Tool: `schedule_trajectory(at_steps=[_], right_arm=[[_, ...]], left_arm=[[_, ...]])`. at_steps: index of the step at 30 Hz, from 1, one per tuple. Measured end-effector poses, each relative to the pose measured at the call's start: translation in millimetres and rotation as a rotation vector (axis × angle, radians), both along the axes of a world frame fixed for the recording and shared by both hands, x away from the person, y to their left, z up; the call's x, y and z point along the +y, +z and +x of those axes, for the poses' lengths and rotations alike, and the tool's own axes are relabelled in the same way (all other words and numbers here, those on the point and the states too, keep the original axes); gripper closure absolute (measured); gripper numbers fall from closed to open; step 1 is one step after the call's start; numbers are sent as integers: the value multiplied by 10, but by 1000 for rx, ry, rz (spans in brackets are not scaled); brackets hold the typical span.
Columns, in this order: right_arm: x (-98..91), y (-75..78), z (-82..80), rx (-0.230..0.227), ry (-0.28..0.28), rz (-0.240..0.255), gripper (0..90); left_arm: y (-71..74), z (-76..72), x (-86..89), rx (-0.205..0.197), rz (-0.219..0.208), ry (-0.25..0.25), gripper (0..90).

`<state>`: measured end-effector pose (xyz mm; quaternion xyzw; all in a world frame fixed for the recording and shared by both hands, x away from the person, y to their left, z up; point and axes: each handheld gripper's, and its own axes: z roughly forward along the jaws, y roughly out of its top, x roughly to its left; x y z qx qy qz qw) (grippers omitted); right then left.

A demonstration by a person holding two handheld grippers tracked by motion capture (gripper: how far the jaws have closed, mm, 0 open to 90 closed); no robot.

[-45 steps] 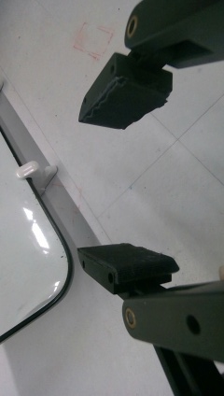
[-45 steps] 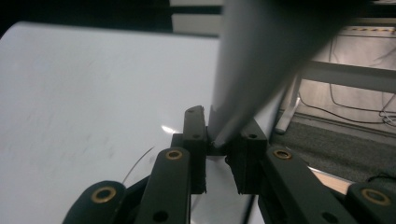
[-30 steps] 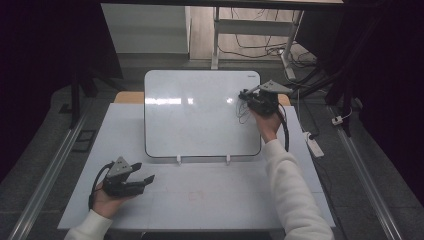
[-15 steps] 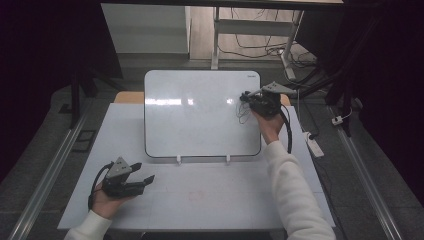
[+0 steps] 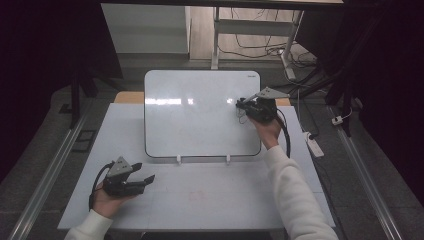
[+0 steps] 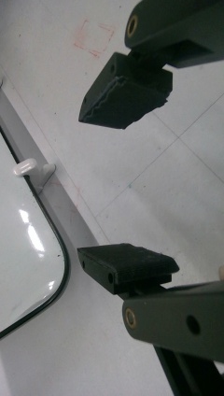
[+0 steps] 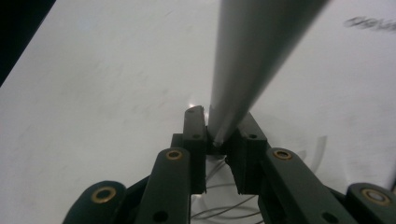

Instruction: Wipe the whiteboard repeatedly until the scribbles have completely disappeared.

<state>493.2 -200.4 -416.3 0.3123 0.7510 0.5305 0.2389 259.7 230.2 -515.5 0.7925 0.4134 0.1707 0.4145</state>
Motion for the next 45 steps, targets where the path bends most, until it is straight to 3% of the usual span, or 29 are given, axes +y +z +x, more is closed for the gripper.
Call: schedule_trajectory(at_steps=[2, 4, 5, 6, 7, 10, 11, 12, 14, 15, 18, 19, 20, 22, 24, 26, 27, 28, 29, 30, 31, 33, 34, 35, 39, 41, 42, 43, 45], right_arm=[[-64, 41, 48, -4, -54, 44, 779], [-44, 38, 55, 10, -50, 60, 779], [3, 14, 35, 18, -12, 43, 780], [3, 14, 35, 18, -12, 43, 780], [87, -32, -22, 27, 49, -9, 779], [49, -10, -12, 12, 43, -36, 780], [-94, 66, 49, -12, -55, 3, 780], [-174, 92, 81, -8, -90, 41, 780], [-220, 102, 99, -2, -104, 56, 779], [-243, 97, 88, -23, -104, 32, 780], [-225, 74, 57, -10, -72, 18, 779], [-230, 72, 37, -17, -44, -34, 779], [-259, 91, 43, -23, -59, -42, 780], [-358, 132, 89, -23, -118, 6, 779], [-391, 126, 113, -8, -127, 40, 779], [-326, 90, 77, 0, -84, 14, 779], [-255, 54, 37, 8, -31, -12, 779], [-255, 54, 37, 8, -31, -12, 779], [-185, 29, -15, -3, 3, -68, 779], [-185, 29, -15, -3, 3, -68, 779], [-239, 85, 26, -19, -43, -61, 779], [-352, 145, 113, -17, -110, 7, 779], [-352, 145, 113, -17, -110, 7, 779], [-382, 160, 165, -5, -129, 45, 779], [-249, 106, 105, 2, -54, 8, 779], [-158, 87, 50, -10, -14, -62, 779], [-158, 87, 50, -10, -14, -62, 779], [-243, 132, 107, -23, -79, -16, 780], [-332, 165, 170, -9, -124, 50, 779]], left_arm=[[6, -10, -1, -4, -1, 0, 320], [11, -11, 10, -9, -4, 1, 320], [11, -9, 18, -8, -7, 2, 320], [11, -9, 18, -8, -7, 2, 320], [7, -3, 28, -4, -8, 7, 320], [1, 1, 26, -2, -8, 7, 320], [1, -1, 16, -2, -5, 4, 320], [4, -4, 12, -3, -4, 3, 320], [9, -9, 10, -7, -4, 1, 320], [11, -10, 11, -9, -5, 1, 320], [8, -4, 26, -5, -9, 7, 320], [4, 0, 29, -3, -11, 7, 320], [4, 0, 29, -3, -11, 7, 320], [2, 2, 21, -2, -11, 5, 320], [7, -6, 14, -5, -6, 3, 320], [10, -8, 24, -8, -11, 4, 320], [9, -5, 30, -6, -13, 7, 320], [9, -5, 30, -6, -13, 7, 320], [1, 6, 35, -2, -15, 8, 320], [1, 6, 35, -2, -15, 8, 320], [-4, 13, 27, 2, -13, 6, 320], [0, 3, 13, -1, -9, 1, 319], [0, 3, 13, -1, -9, 1, 319], [4, -2, 13, -4, -9, 1, 320], [7, 0, 39, -5, -18, 6, 320], [-4, 14, 42, 0, -17, 8, 320], [-8, 17, 38, 3, -16, 7, 320], [-8, 13, 27, 4, -10, 4, 319], [-4, 6, 22, 0, -11, 2, 319]])
